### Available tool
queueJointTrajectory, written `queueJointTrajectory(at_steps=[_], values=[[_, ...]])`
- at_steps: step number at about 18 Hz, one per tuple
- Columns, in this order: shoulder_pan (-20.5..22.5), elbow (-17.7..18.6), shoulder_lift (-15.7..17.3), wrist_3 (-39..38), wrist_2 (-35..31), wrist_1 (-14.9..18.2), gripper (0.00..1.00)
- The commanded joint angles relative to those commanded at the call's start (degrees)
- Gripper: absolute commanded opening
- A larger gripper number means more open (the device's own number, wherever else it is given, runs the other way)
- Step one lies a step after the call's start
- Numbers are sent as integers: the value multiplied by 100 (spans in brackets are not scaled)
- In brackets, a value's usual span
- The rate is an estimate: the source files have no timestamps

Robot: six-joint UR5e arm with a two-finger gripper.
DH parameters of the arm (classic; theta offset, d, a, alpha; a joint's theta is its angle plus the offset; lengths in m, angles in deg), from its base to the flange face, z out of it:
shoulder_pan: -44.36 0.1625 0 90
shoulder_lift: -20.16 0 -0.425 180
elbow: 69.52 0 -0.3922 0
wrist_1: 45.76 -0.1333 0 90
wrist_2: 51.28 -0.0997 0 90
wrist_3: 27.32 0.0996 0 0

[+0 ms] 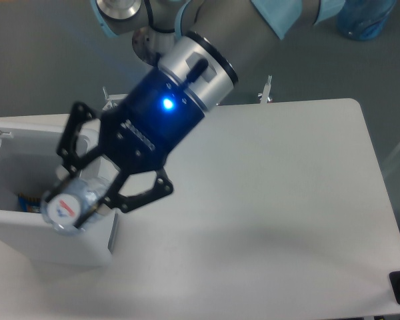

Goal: Place the trash in the trash can
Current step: 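Carry the bottle over the trash bin and drop it inside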

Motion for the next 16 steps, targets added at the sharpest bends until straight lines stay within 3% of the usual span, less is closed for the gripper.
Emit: queueJointTrajectory(at_steps=[4, 8, 16], values=[[-211, 598, 291, 149, 114, -70, 10], [-387, 748, 274, 254, 114, -220, 11], [-545, 1767, 537, 1572, 62, -299, 11]])
